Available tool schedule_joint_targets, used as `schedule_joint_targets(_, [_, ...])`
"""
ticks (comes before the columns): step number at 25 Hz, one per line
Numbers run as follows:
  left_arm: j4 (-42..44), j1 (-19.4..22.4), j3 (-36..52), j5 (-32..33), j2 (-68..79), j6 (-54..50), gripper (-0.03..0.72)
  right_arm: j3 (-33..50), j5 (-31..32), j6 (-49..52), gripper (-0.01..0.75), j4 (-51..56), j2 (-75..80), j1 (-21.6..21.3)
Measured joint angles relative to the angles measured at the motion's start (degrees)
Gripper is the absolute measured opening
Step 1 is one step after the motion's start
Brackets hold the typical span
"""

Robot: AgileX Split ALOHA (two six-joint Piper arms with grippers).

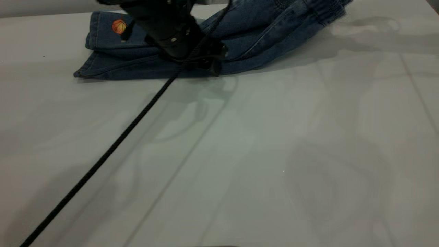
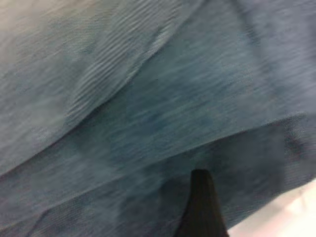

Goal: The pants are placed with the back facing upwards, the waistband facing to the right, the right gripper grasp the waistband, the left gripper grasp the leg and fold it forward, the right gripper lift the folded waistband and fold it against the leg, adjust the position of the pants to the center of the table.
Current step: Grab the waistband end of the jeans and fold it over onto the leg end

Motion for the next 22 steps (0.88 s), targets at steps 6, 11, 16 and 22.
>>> schedule_joint_targets(6, [0.21,-0.8,-5.34,9.57,-0.24,2.71,0.504,-5.9,1.03,3.0,0.037,-2.56,0.0,3.26])
schedule_joint_targets(11, [2.47,2.33,-11.07,20.97,-4.26,3.22,0.504,-10.75,1.45,7.46,0.037,-6.92,0.0,3.09])
schedule_joint_targets(16, [8.89,8.48,-16.09,30.54,-8.14,1.13,0.504,-14.47,1.93,10.19,0.037,-8.96,0.0,3.28])
schedule_joint_targets(22, [12.36,15.05,-16.58,33.26,-6.37,-0.13,0.504,-18.82,2.2,11.66,0.037,-9.47,0.0,5.87])
